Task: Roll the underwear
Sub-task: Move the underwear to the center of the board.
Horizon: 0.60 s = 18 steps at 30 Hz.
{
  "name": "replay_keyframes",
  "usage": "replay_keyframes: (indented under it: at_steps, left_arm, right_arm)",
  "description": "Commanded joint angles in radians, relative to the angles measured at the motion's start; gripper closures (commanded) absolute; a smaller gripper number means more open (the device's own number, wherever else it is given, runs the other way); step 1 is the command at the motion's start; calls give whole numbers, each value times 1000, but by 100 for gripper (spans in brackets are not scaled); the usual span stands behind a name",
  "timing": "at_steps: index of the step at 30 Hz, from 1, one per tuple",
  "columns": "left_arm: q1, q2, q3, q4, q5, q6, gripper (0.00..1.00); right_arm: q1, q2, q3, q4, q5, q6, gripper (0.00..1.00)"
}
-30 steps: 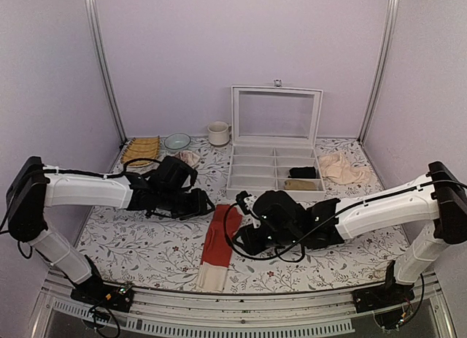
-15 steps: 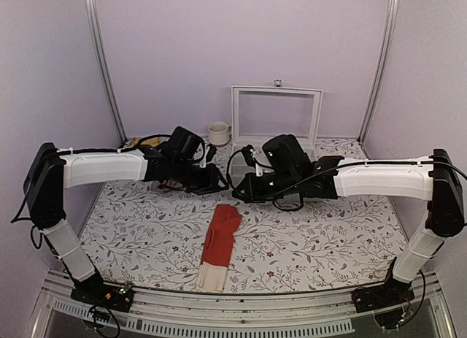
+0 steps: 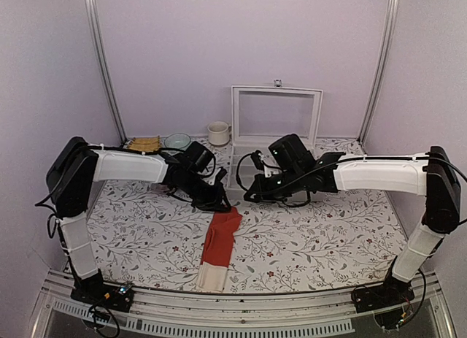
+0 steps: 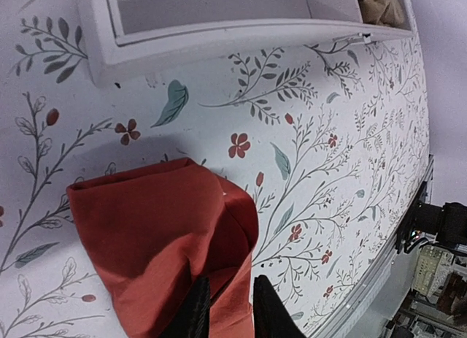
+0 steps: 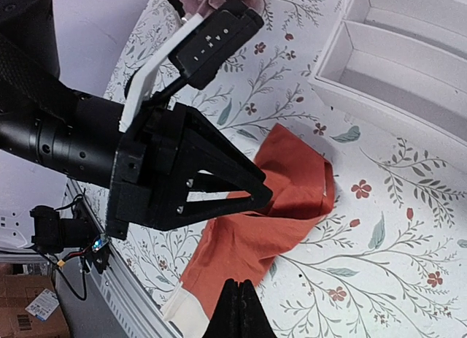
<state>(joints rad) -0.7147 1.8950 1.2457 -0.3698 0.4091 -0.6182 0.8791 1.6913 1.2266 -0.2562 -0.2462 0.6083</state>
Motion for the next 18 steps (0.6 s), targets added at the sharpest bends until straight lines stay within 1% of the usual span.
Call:
replay_keyframes:
  at_steps: [1,6,11,18]
  left_arm:
    - [3,56,56,-31,38,45,79]
    - [4,174,128,-86,8,55,79]
    - [20,243,154,-104,-21,24,83]
    - [83,231,102,-104,-100,-65,87]
  right_arm:
    - [-17,-47,-43,-33,2,-8,100]
    - [-28,-79,-65,-46,14,-6,100]
    - [-29,-96,-66,-62,24,-10,100]
    - [-29,-79,-39,-72,16,-47,100]
